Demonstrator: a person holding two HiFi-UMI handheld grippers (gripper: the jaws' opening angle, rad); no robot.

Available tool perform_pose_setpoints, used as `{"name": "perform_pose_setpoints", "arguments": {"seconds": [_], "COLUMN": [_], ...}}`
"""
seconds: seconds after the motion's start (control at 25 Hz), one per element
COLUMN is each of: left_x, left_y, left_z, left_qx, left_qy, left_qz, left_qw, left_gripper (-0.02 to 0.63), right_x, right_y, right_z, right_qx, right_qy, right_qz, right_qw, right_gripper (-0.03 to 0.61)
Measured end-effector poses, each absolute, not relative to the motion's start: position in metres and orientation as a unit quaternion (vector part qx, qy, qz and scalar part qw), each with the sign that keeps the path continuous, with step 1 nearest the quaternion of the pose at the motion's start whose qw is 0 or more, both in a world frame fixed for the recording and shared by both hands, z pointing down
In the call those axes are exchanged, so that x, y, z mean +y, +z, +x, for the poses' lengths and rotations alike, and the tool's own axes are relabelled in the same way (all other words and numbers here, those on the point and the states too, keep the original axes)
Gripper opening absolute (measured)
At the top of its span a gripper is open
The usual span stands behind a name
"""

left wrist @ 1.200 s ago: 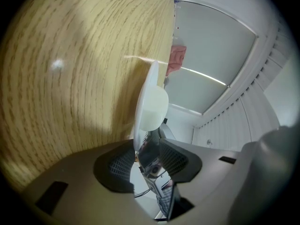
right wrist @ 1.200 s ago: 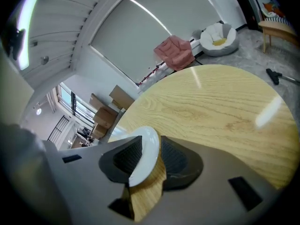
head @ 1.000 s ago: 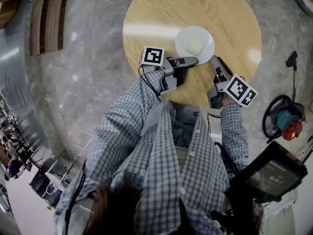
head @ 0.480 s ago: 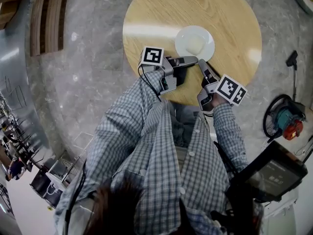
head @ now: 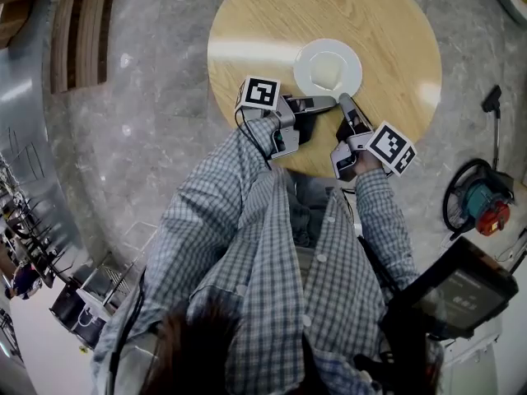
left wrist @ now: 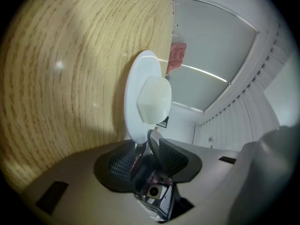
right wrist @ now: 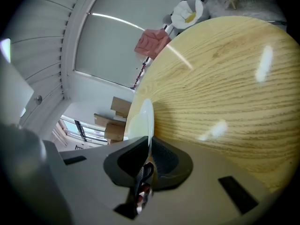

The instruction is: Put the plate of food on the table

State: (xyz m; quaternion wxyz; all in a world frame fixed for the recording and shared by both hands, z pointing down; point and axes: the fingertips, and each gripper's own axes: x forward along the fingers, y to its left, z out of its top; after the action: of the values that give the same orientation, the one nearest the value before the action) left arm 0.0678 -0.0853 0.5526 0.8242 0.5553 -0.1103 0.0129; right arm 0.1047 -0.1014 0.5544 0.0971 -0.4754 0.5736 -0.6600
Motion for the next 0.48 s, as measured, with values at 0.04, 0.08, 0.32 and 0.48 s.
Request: {"name": "perform_pose_setpoints", "arguments": {"seconds": [0.04,0.08,0.32,0.48], "left_x": [-0.084,-0.083,-0.078,-0.078], "left_y": [0.552,0.552,0.551,0.552], "left_z": [0.068,0.068,0.067,0.065], "left_qx": [-0.109,-0.108,-0.105,-0.111], "left_qy": [0.014,0.015,0.01,0.004], "left_qz": [0.555,0.553,0.551,0.549], "left_qw": [0.825,0.826,0.828,0.828], "left_gripper": [0.152,0.152,0.152,0.152], "right_x": [-0.103,-0.105,-0.111,-0.107], "right_y": [0.555,0.557,0.564,0.571], "right_z": [0.106,0.107,0.112,0.112], "right_qx": [0.572,0.571,0.567,0.562], "right_qy": [-0.659,-0.659,-0.659,-0.662], "right_qz": [-0.478,-0.481,-0.487,-0.493], "right_qw": [0.097,0.095,0.082,0.055], "right_gripper": [0.029,0.029,0.028,0.029]}}
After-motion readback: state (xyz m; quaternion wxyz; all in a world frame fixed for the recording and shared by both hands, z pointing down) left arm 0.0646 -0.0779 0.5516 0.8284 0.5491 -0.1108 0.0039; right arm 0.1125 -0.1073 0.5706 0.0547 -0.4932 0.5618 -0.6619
